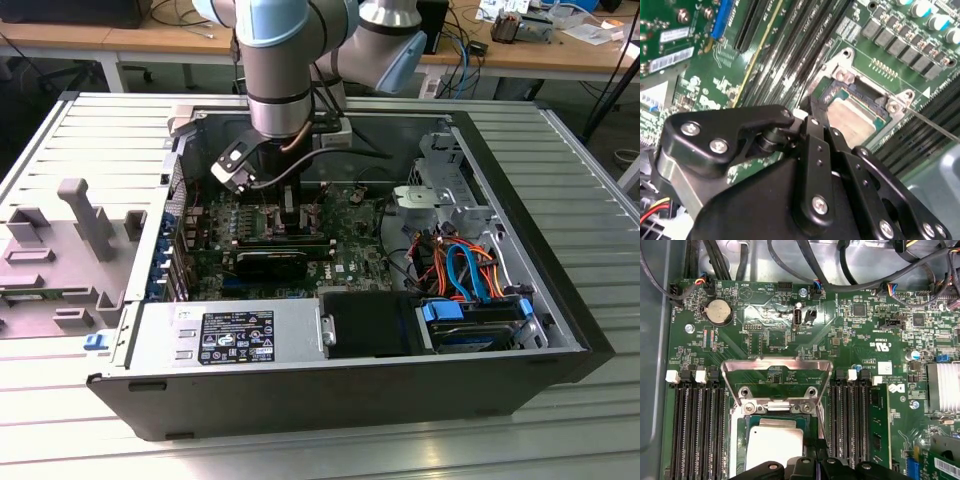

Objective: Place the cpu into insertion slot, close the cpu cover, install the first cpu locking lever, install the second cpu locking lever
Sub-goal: 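Place the cpu into insertion slot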

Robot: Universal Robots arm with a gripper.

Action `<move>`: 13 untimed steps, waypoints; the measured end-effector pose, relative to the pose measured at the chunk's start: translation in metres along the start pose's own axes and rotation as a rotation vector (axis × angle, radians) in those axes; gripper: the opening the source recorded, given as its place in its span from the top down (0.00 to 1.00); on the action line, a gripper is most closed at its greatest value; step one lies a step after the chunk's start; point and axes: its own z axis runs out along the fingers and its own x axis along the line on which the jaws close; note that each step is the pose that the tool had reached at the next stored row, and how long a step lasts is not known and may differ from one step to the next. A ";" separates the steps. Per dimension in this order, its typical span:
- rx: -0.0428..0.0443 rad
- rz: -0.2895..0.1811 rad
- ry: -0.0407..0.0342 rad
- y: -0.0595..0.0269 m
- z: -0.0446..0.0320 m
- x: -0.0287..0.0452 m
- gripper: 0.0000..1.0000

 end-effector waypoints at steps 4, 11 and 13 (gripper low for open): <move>-0.0004 0.002 0.0001 0.0009 -0.0104 -0.0013 0.89; 0.0051 0.045 0.0616 0.0009 -0.0094 -0.0007 0.89; 0.0053 0.045 0.0625 0.0008 -0.0086 0.0009 0.89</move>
